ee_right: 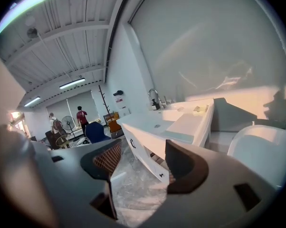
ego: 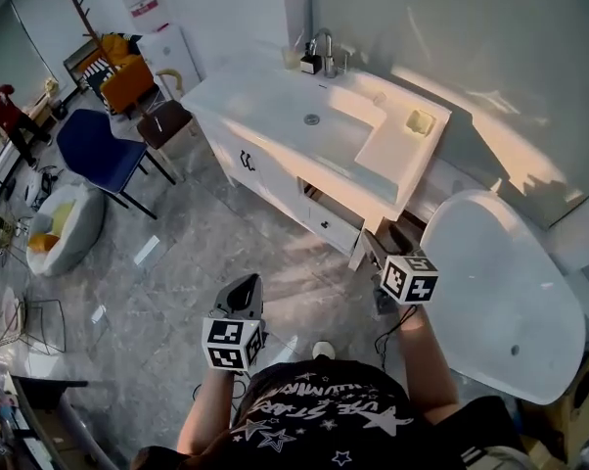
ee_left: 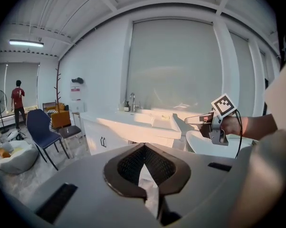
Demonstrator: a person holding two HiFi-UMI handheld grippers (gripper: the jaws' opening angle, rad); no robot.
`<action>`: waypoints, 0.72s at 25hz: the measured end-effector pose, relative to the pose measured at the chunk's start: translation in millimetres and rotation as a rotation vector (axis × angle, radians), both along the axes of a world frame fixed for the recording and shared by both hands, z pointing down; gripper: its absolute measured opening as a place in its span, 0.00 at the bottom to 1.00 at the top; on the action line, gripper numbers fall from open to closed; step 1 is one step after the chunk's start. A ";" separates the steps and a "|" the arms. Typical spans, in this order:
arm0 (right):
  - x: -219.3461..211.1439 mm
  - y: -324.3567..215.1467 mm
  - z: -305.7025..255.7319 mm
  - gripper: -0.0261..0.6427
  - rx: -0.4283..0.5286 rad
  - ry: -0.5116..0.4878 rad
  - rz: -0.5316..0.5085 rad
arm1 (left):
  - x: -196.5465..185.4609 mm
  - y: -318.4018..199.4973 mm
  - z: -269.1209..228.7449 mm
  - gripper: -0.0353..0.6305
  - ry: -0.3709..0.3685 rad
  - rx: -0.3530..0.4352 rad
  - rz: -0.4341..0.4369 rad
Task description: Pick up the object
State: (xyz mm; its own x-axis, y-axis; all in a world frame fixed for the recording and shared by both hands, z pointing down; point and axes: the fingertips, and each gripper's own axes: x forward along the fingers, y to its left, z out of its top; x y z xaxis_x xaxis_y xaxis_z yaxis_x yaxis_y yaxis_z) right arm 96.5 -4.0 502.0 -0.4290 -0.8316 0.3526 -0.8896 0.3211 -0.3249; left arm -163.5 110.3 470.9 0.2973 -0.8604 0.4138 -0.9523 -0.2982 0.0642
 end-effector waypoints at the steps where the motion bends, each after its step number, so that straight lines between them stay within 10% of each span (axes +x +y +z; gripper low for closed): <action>1: 5.2 -10.8 -1.2 0.46 0.001 0.000 0.006 | 5.1 -11.9 -3.0 0.08 0.002 0.006 0.002; 18: 69.6 -115.0 26.5 0.46 -0.070 -0.005 0.230 | 56.0 -189.1 21.4 0.08 0.015 -0.041 0.238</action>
